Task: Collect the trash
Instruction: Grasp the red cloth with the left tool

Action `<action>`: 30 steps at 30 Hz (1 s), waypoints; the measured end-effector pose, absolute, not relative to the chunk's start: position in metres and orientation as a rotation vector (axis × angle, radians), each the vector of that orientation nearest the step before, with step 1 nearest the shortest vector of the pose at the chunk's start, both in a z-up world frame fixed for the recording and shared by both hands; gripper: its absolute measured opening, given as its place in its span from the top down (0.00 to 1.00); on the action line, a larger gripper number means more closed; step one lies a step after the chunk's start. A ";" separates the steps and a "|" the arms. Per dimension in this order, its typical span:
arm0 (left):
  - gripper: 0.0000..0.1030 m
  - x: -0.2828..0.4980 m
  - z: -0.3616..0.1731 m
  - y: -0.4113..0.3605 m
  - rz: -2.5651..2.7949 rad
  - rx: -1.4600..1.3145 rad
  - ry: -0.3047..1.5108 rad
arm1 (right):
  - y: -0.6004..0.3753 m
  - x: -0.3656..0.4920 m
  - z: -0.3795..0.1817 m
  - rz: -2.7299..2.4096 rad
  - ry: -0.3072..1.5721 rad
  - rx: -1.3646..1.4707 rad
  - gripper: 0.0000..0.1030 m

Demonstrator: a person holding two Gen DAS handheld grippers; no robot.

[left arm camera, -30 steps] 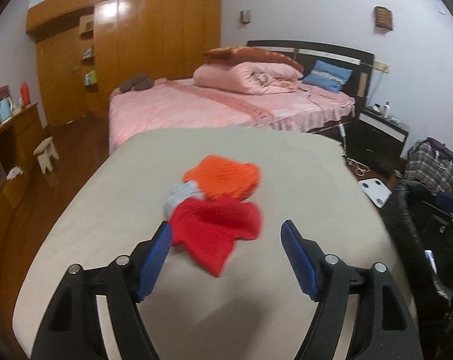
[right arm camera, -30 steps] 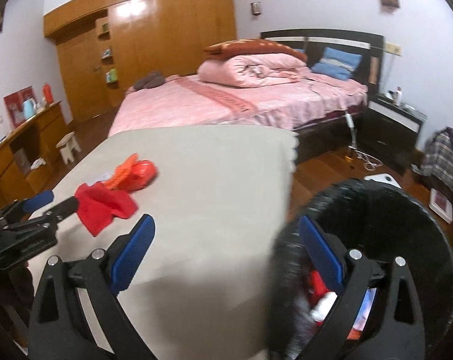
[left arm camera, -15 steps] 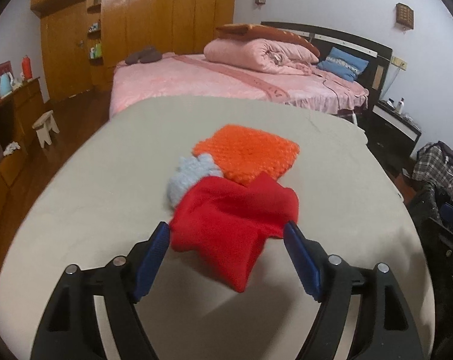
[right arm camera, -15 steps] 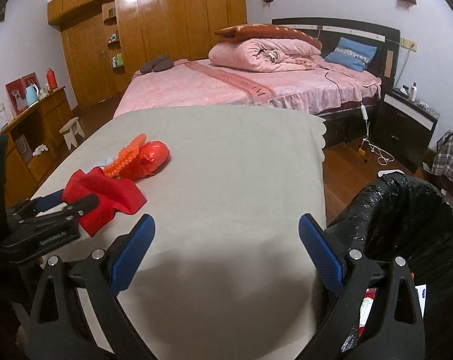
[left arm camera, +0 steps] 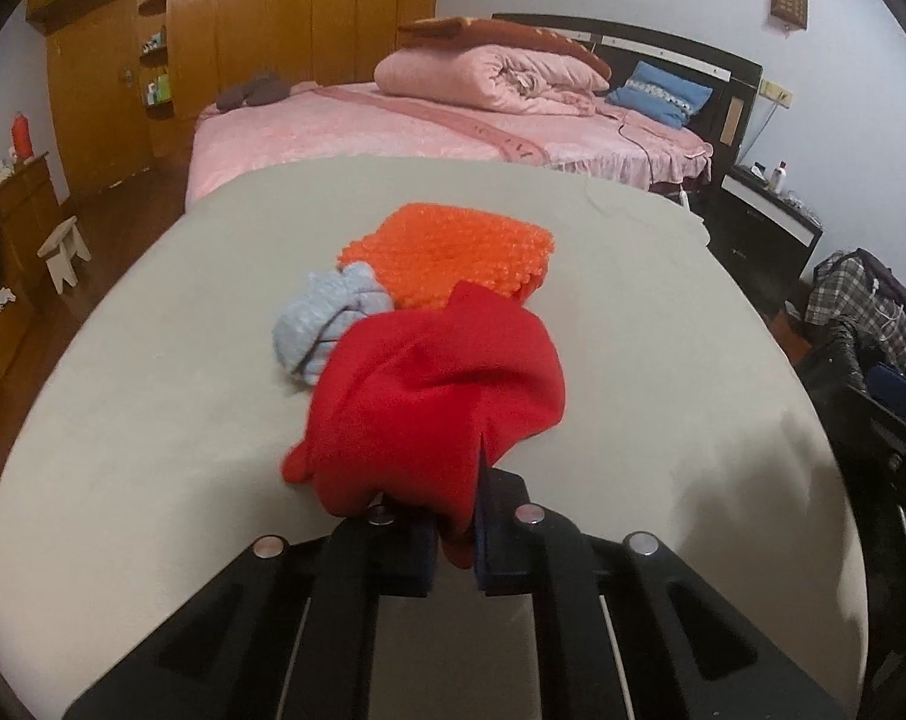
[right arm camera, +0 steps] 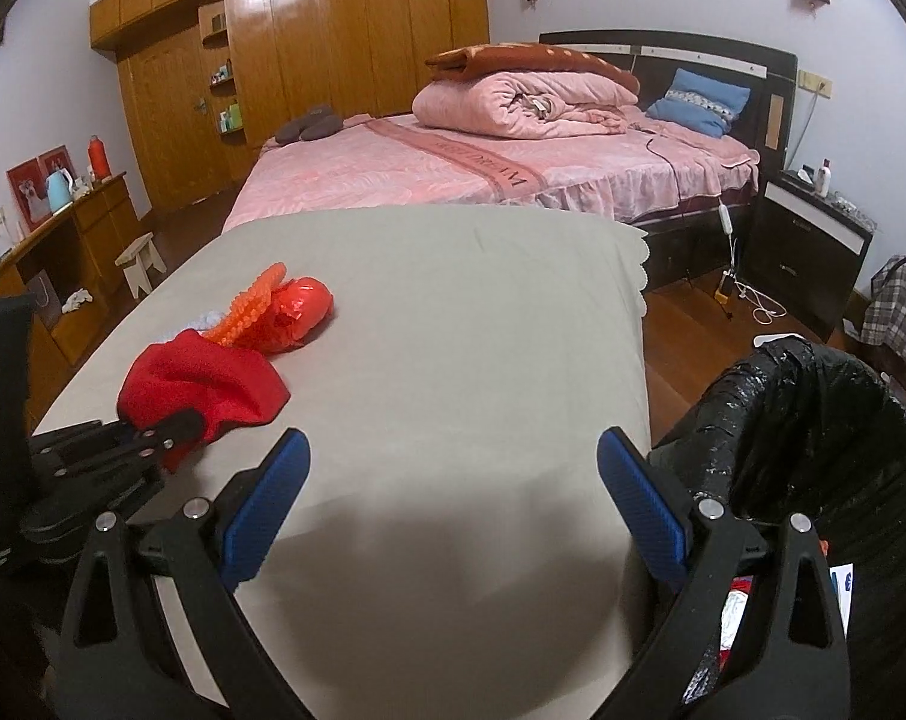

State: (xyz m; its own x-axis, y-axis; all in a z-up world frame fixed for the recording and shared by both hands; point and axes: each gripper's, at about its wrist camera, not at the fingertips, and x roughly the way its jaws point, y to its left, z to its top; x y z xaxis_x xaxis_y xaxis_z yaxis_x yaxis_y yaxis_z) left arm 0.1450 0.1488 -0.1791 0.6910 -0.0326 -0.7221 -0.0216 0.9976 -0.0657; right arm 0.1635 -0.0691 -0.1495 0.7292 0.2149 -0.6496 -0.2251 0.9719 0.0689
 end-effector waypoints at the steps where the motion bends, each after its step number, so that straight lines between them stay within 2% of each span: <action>1: 0.92 0.141 -0.177 0.150 0.000 -0.062 0.803 | -0.069 0.163 -0.149 0.243 0.713 -0.014 0.09; 10: 0.91 0.114 -0.165 0.179 0.049 -0.041 0.793 | -0.067 0.166 -0.152 0.248 0.725 -0.003 0.09; 11: 0.88 0.115 -0.164 0.179 0.053 -0.041 0.788 | -0.066 0.167 -0.153 0.250 0.729 -0.001 0.09; 13: 0.68 0.117 -0.164 0.179 0.054 -0.045 0.784 | -0.063 0.167 -0.155 0.253 0.733 -0.003 0.09; 14: 0.50 0.119 -0.164 0.177 0.059 -0.049 0.777 | -0.062 0.168 -0.156 0.256 0.734 -0.007 0.09; 16: 0.38 0.125 -0.162 0.175 0.061 -0.062 0.763 | -0.061 0.168 -0.158 0.256 0.735 -0.014 0.09; 19: 0.30 0.136 -0.162 0.173 0.075 -0.072 0.759 | -0.062 0.169 -0.160 0.251 0.742 -0.010 0.09; 27: 0.22 0.156 -0.179 0.182 0.191 -0.050 0.817 | -0.061 0.170 -0.163 0.248 0.743 -0.010 0.09; 30: 0.22 0.158 -0.194 0.190 0.215 -0.054 0.861 | -0.060 0.169 -0.165 0.252 0.748 -0.009 0.09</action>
